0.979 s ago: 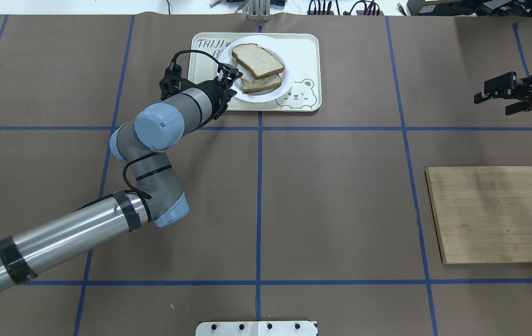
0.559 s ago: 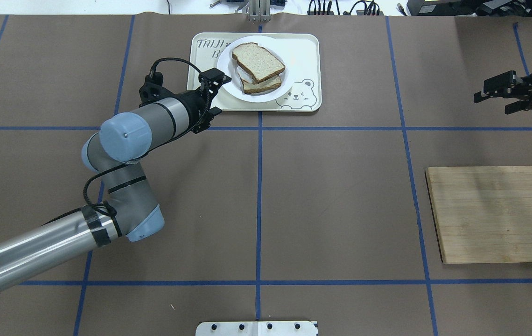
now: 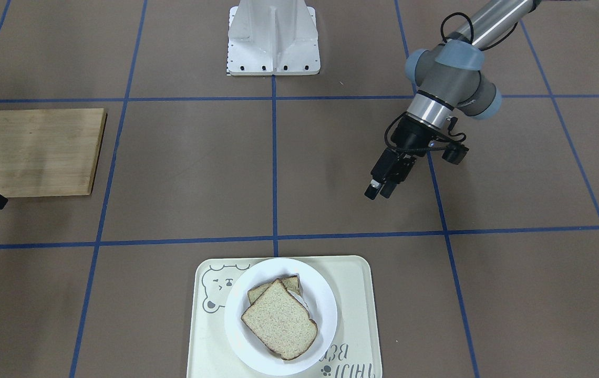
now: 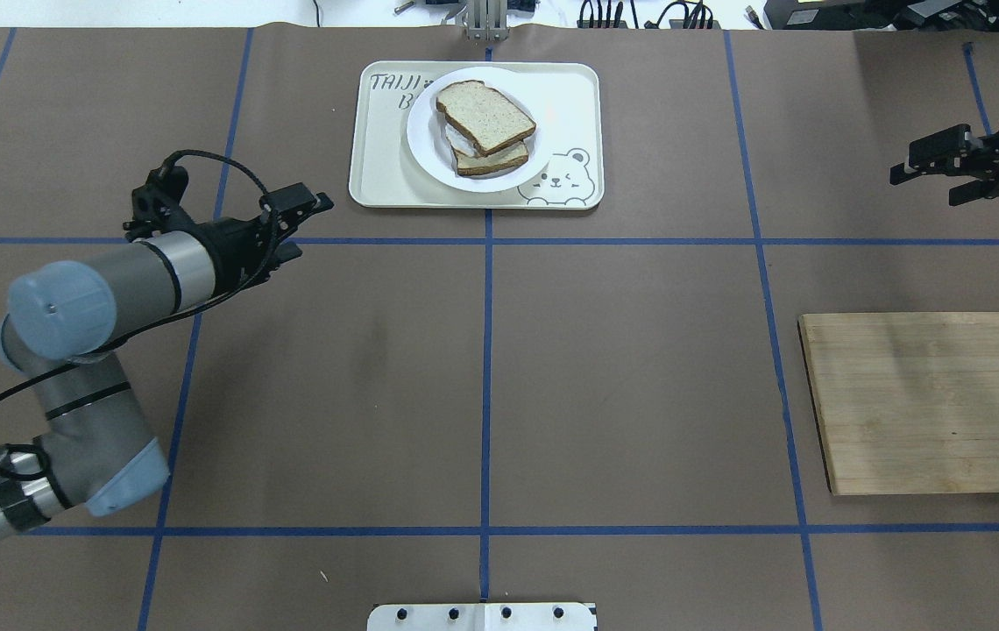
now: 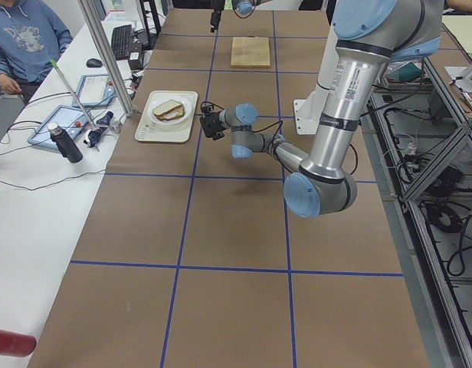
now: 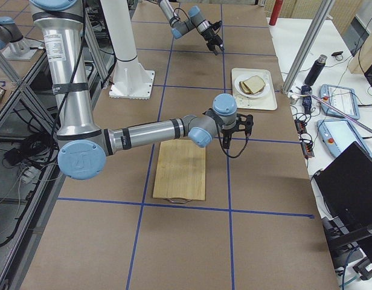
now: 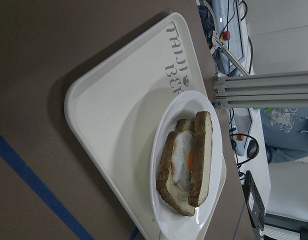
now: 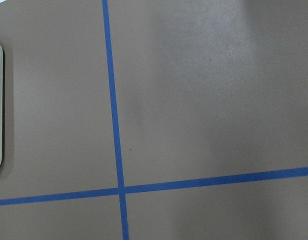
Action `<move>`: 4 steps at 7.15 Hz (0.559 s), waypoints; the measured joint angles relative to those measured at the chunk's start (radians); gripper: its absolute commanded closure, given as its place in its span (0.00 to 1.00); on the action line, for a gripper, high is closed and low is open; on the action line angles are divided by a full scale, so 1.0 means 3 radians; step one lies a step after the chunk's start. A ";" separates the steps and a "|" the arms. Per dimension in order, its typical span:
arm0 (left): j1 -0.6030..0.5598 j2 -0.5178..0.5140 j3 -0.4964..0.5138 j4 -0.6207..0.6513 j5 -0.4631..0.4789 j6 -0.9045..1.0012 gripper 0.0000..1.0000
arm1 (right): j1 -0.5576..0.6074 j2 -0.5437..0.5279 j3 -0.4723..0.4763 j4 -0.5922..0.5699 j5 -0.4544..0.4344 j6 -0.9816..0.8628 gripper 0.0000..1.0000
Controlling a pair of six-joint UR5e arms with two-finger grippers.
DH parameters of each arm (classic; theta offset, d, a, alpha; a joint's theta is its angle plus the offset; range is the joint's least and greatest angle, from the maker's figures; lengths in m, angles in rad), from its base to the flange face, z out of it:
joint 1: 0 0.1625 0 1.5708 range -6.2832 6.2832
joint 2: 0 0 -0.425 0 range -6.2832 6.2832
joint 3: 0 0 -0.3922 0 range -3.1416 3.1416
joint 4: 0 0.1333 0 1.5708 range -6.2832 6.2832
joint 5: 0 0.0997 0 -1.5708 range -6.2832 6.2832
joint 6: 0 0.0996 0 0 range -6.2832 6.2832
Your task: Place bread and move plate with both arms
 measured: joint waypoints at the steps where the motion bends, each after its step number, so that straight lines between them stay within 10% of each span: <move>1: -0.0142 0.0189 -0.0127 0.0231 -0.0126 0.0627 0.03 | 0.0023 -0.0019 0.0005 0.0000 -0.0053 -0.0150 0.00; 4: -0.0938 0.0522 -0.0296 0.0964 -0.0857 0.2559 0.03 | 0.0151 -0.0042 -0.0015 -0.0075 -0.0098 -0.0606 0.00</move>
